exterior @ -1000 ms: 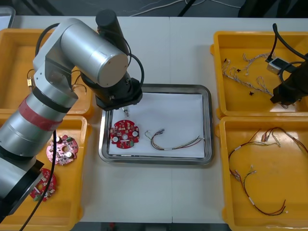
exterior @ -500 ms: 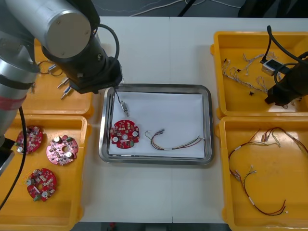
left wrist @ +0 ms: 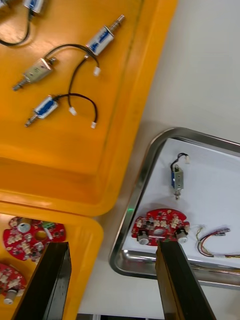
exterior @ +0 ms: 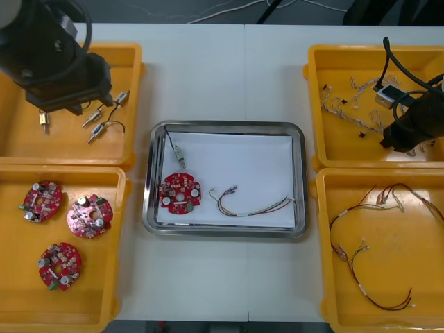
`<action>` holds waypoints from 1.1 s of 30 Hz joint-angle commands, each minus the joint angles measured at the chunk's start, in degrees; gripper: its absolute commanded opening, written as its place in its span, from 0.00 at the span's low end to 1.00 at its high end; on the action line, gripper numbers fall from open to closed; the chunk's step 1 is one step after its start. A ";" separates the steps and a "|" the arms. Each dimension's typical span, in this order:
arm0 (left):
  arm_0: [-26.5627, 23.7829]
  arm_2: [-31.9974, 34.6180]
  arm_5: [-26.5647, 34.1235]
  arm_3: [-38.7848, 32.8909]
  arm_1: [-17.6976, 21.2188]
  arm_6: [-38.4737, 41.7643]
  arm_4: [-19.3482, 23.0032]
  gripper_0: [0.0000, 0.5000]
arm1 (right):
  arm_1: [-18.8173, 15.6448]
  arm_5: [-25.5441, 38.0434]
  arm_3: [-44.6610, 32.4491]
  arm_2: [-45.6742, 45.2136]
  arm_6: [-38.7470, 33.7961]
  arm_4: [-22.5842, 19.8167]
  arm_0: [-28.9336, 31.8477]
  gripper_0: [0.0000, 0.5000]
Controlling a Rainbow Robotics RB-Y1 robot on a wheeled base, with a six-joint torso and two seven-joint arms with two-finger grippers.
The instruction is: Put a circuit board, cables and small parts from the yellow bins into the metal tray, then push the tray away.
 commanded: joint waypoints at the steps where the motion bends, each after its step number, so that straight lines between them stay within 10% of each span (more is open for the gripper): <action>1: -2.67 3.73 0.48 2.00 6.41 -7.58 1.10 1.00 | 0.42 -0.54 -0.34 0.66 -1.41 0.39 0.03 0.65; 8: -1.18 9.36 0.48 8.33 7.29 -19.71 -4.35 1.00 | 0.42 -0.54 -0.34 0.66 -0.97 1.27 0.03 0.01; 33: 18.51 19.99 -4.67 0.42 0.52 -37.02 -10.41 1.00 | -2.92 11.33 -8.78 -3.91 -0.36 0.22 -3.92 0.00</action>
